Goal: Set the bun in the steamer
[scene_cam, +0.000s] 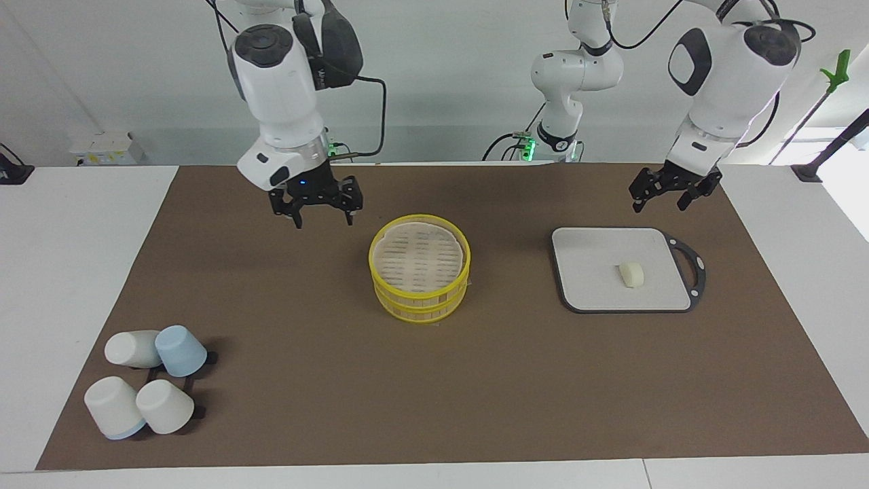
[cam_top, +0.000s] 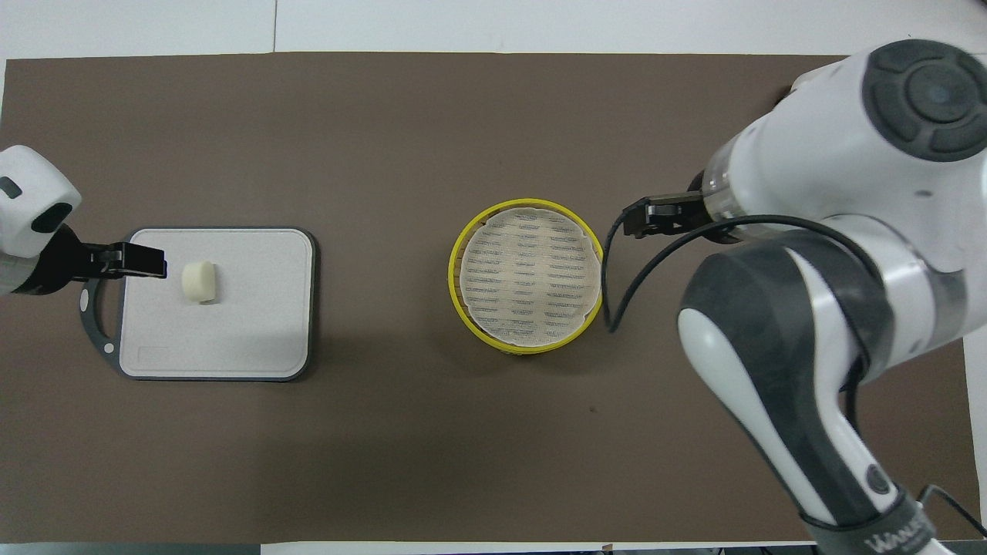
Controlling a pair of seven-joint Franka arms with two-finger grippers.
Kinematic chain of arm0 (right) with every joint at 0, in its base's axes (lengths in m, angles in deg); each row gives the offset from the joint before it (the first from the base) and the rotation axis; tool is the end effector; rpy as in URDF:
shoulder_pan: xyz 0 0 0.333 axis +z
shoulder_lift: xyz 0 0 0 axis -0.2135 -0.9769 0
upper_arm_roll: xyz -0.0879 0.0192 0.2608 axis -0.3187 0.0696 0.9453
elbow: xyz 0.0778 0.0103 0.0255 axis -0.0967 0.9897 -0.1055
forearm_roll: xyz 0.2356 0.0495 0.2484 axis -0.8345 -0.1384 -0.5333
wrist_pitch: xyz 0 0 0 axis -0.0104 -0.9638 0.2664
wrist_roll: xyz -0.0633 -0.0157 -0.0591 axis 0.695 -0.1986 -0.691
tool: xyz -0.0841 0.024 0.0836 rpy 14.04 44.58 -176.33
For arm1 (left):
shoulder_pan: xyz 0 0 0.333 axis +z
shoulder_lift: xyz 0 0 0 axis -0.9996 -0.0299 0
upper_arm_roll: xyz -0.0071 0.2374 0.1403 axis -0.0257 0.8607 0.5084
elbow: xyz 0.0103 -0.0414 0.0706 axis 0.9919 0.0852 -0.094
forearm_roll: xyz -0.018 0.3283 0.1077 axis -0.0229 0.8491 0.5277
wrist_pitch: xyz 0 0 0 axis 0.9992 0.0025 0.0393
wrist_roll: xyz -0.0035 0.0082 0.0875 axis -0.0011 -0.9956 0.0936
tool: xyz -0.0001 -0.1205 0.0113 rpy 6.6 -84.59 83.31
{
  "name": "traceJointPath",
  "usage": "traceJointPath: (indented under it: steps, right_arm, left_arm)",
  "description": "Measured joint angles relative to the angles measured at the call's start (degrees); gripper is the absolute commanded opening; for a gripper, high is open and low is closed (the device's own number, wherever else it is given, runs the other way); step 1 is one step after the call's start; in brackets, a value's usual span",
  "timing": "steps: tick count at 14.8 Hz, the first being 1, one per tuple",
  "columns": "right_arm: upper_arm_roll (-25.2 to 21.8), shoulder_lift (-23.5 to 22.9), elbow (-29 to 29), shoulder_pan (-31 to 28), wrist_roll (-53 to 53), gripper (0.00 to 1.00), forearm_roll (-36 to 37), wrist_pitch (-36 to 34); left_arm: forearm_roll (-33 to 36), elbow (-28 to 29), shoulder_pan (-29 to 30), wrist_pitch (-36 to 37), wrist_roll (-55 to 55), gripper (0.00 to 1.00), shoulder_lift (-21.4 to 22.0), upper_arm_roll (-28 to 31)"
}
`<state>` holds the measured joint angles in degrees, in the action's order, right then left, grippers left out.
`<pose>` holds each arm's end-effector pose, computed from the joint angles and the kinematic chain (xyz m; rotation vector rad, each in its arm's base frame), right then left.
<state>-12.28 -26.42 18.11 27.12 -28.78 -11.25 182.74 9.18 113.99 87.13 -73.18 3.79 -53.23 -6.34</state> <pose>0.5181 0.1998 0.4949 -3.1123 -0.0087 -0.0481 0.4874 -0.0102 0.4653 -3.1377 0.0600 -0.0372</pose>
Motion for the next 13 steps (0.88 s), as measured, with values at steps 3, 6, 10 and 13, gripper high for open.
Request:
traceJointPath:
  steps: [3, 6, 10, 13]
  right_arm:
    - [0.0, -3.8, -3.4, 6.5, -9.0, 0.98, 0.0, 0.7]
    - [0.0, -8.2, -7.0, 12.0, -16.5, 0.96, 0.0, 1.4]
    - [-0.2, -11.5, -8.3, 15.6, -19.6, 0.95, 0.0, 3.7]
    - [-0.4, -13.9, -9.6, 17.4, -22.2, 0.95, 0.9, 3.7]
  left_arm:
    - [0.0, 7.9, 1.0, -10.7, 0.4, 1.0, -2.0, 0.1]
    - [0.0, 10.4, 1.0, -18.2, 0.4, 1.0, -7.1, 0.1]
    - [0.0, 10.3, 1.0, -23.3, 0.4, 1.0, -12.4, 0.1]
    - [0.0, 10.3, 1.0, -24.2, 0.4, 1.0, -13.5, 0.1]
